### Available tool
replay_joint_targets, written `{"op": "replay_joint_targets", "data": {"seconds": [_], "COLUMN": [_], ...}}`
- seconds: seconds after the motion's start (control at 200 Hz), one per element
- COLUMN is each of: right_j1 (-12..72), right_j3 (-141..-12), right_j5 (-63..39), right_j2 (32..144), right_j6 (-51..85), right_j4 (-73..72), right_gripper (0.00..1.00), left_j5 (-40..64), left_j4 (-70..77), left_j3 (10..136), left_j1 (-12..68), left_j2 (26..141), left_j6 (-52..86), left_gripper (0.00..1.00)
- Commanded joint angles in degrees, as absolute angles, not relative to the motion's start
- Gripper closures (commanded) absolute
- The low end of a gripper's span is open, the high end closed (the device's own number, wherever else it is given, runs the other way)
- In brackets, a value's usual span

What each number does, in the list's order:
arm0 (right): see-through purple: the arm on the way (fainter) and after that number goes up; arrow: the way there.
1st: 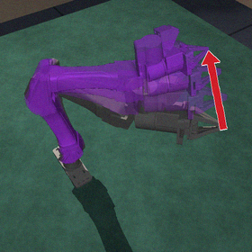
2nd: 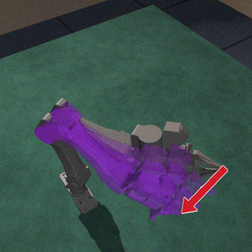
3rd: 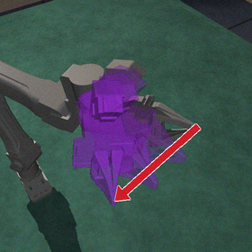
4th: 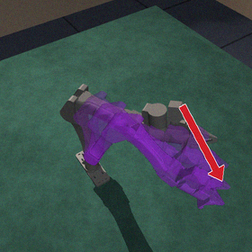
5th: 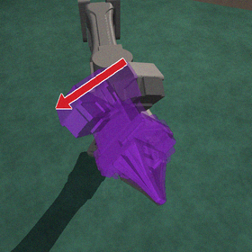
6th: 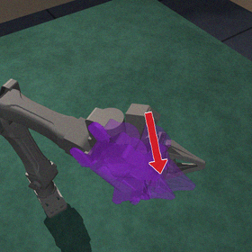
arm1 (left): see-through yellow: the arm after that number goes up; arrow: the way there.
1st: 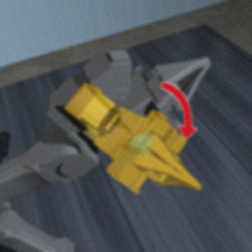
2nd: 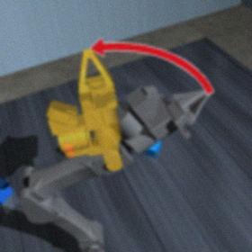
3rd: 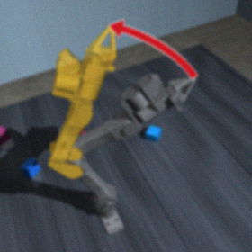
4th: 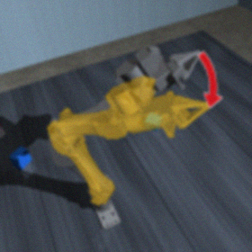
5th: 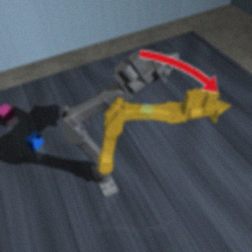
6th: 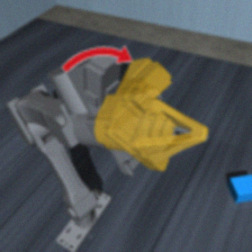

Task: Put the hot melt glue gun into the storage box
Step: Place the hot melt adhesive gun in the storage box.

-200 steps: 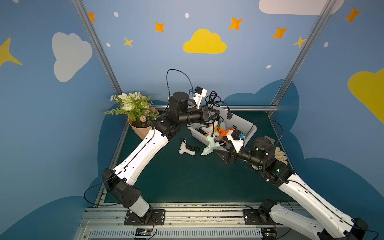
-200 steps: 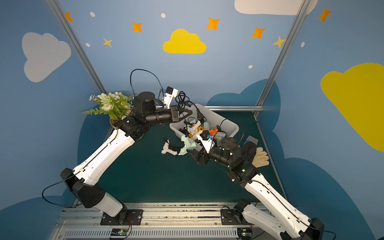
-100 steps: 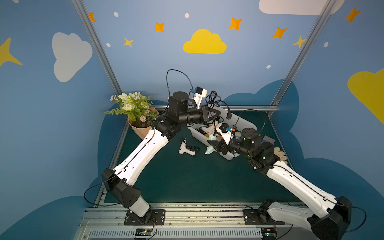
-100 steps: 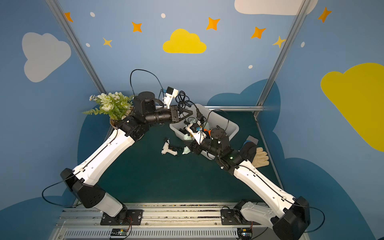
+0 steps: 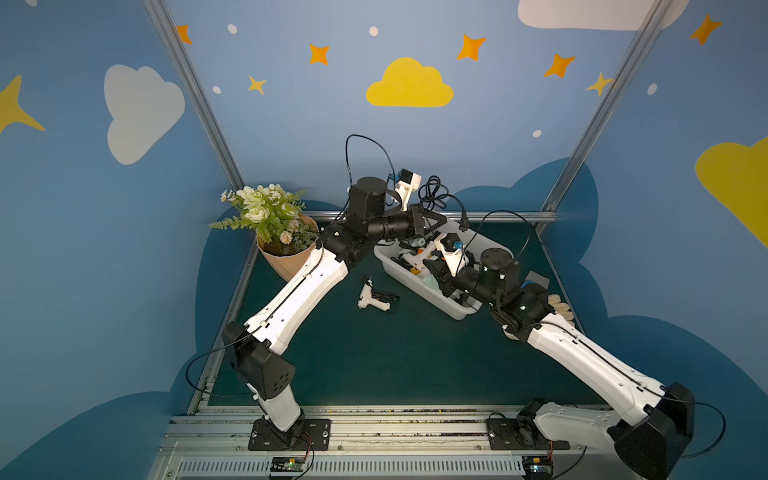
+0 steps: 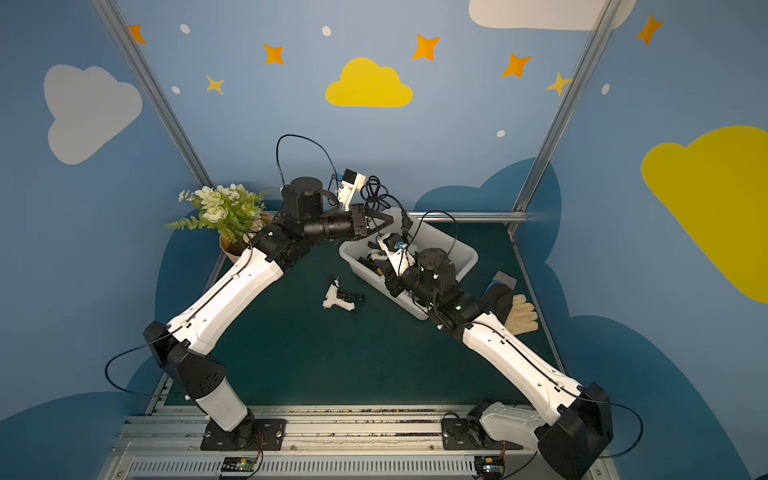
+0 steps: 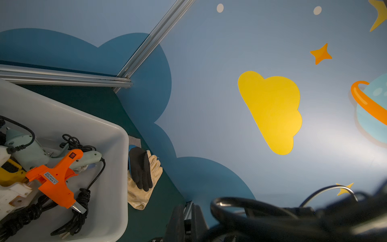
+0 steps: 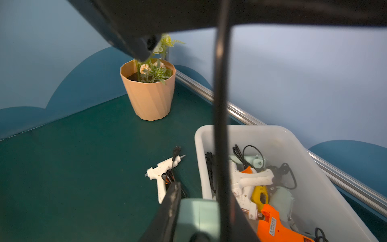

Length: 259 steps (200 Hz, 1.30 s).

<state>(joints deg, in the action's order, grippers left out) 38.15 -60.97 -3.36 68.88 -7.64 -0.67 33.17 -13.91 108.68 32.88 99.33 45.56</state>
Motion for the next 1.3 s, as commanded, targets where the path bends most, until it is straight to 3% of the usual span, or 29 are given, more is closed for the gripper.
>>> {"op": "replay_joint_targets", "data": {"seconds": [0.0,0.3,0.676,1.061,1.292], "right_j1": [35.43,23.87,15.55,14.87,17.24], "right_j3": [-64.68,-75.77,-91.67,-95.01,-95.78], "right_j5": [-0.34,-7.88,-24.55,-30.56,-25.94], "right_j2": [70.02,82.91,104.24,110.24,113.40], "right_j6": [-4.50,4.91,13.33,16.43,14.23], "right_j4": [0.39,6.46,15.12,20.52,24.84], "right_gripper": [0.86,0.89,0.91,0.88,0.83], "left_j5": [33.41,27.29,16.79,15.63,9.58], "left_j4": [-12.02,-15.06,-35.47,-39.39,-40.39], "left_j3": [111.38,125.62,151.11,150.30,143.97], "left_j1": [31.44,29.98,27.08,25.22,25.44], "left_j2": [102.66,115.87,136.00,140.22,139.00], "left_j6": [46.89,44.65,37.89,36.18,35.27], "left_gripper": [0.97,0.97,0.97,0.97,0.97]}}
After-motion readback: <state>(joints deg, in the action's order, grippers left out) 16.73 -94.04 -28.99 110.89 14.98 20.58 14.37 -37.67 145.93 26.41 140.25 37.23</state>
